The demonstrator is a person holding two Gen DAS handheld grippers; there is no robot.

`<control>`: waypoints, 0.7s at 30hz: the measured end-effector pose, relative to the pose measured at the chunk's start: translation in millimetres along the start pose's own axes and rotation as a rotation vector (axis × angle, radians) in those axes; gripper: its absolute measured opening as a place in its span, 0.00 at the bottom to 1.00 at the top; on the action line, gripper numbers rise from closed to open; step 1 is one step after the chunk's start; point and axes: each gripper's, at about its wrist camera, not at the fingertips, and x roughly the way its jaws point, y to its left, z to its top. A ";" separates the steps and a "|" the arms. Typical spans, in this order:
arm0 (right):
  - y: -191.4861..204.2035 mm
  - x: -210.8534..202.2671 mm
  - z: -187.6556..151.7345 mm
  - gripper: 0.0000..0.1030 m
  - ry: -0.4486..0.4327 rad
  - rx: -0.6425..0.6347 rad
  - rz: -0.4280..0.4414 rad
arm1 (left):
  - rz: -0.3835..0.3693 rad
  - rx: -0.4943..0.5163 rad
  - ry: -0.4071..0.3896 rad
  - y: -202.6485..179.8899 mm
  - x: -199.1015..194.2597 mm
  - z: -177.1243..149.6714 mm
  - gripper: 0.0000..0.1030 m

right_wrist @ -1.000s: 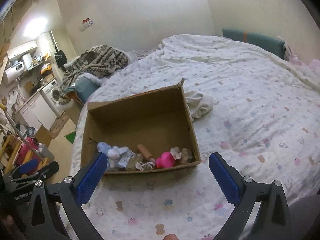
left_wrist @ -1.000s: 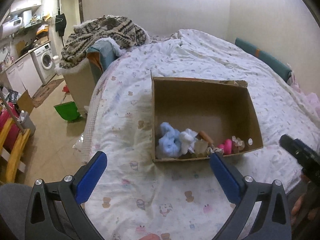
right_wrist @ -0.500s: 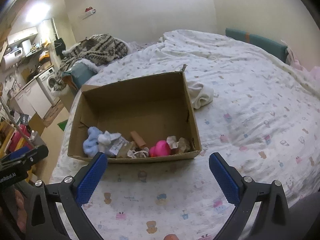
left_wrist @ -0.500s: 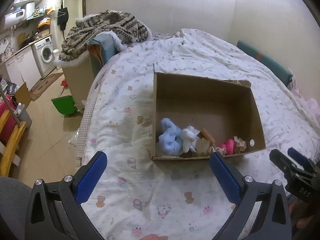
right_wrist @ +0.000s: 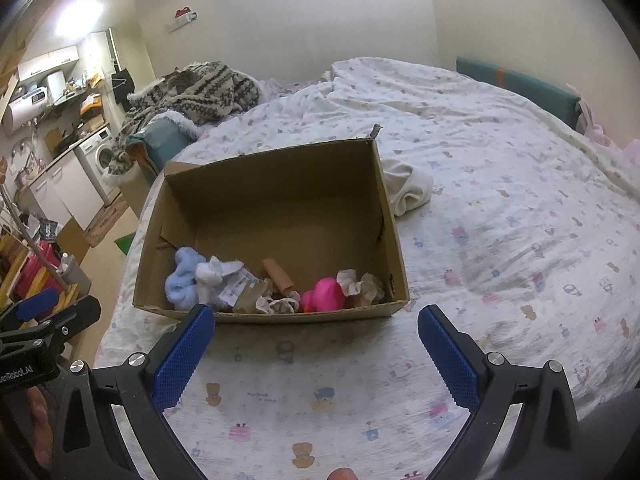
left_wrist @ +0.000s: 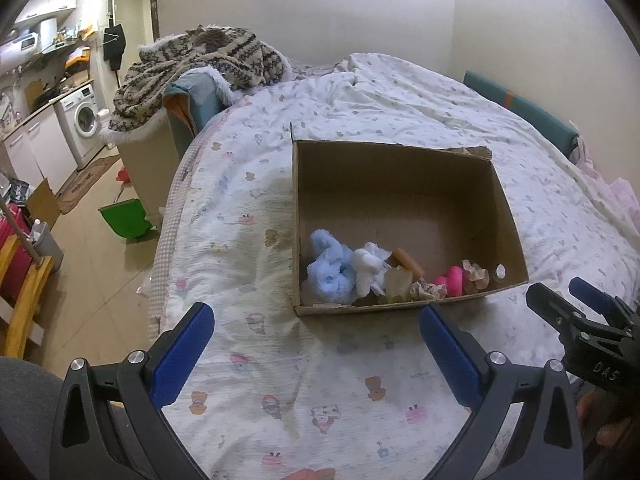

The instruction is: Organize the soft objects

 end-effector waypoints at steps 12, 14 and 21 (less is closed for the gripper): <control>4.4 1.5 0.9 1.00 0.000 -0.020 -0.011 | -0.005 -0.010 0.000 -0.2 1.7 1.4 1.00; 5.4 1.6 1.1 1.00 0.002 -0.021 -0.012 | -0.007 -0.013 -0.002 0.1 1.3 2.1 1.00; 6.0 2.0 1.2 1.00 0.002 -0.023 -0.011 | -0.012 -0.012 0.002 -1.2 1.2 2.5 1.00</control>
